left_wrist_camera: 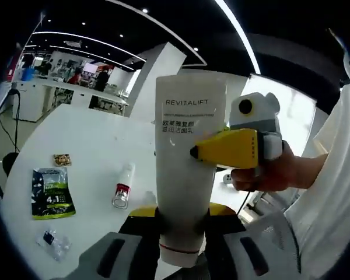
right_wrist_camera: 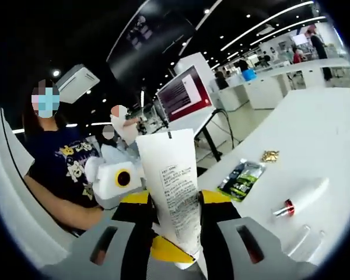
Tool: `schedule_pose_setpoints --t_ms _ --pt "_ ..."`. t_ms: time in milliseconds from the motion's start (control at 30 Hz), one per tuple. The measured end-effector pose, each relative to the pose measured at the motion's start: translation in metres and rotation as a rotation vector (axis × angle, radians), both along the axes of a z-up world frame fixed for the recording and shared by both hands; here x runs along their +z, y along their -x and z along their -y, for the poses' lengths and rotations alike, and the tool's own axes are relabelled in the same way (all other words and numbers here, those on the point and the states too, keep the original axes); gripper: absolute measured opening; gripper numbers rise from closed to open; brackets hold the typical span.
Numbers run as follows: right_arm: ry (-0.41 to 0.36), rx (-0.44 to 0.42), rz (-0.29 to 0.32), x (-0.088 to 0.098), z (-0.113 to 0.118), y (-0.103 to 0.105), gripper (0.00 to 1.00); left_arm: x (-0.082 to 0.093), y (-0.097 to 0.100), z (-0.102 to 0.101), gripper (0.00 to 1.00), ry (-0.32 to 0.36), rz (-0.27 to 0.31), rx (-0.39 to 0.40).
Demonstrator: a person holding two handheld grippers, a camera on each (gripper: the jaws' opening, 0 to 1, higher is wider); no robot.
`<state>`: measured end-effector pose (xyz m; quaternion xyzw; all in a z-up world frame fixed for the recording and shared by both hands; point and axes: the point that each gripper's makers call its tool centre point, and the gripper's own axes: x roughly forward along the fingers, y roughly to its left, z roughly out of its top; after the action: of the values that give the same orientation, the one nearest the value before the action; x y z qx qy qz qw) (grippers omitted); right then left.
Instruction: Arrange the skincare products in the storage area until every visible bottle or jar stands upright without overlapping.
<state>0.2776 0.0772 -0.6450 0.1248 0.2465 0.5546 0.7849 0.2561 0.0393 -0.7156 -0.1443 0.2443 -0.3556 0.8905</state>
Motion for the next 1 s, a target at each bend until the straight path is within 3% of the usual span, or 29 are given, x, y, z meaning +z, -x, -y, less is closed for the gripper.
schedule_pose_setpoints --t_ms 100,167,367,533,667,800,933,1000 --pt "0.057 -0.072 0.005 -0.004 0.000 -0.007 0.23 -0.009 -0.003 -0.008 0.29 -0.090 -0.006 0.040" --pt "0.100 -0.111 0.026 -0.007 0.002 -0.012 0.20 -0.010 -0.003 -0.008 0.29 -0.089 -0.018 0.055" --pt "0.078 -0.099 0.033 -0.007 0.004 -0.007 0.11 -0.015 -0.004 -0.010 0.31 -0.144 -0.001 0.069" --pt "0.066 -0.082 0.032 -0.009 0.010 -0.010 0.09 -0.015 -0.003 -0.007 0.32 -0.154 0.010 0.038" --pt "0.043 -0.046 0.028 -0.004 0.017 -0.013 0.07 -0.008 -0.002 -0.001 0.32 -0.097 0.042 -0.009" --pt "0.040 0.108 0.080 0.003 0.020 -0.002 0.07 0.005 0.003 0.009 0.32 0.037 0.044 -0.075" --pt "0.016 0.253 0.082 0.008 0.021 0.017 0.07 0.021 0.007 0.017 0.35 0.137 0.079 -0.121" --pt "-0.016 0.319 0.084 0.011 0.022 0.029 0.08 0.028 0.014 0.023 0.35 0.199 0.069 -0.166"
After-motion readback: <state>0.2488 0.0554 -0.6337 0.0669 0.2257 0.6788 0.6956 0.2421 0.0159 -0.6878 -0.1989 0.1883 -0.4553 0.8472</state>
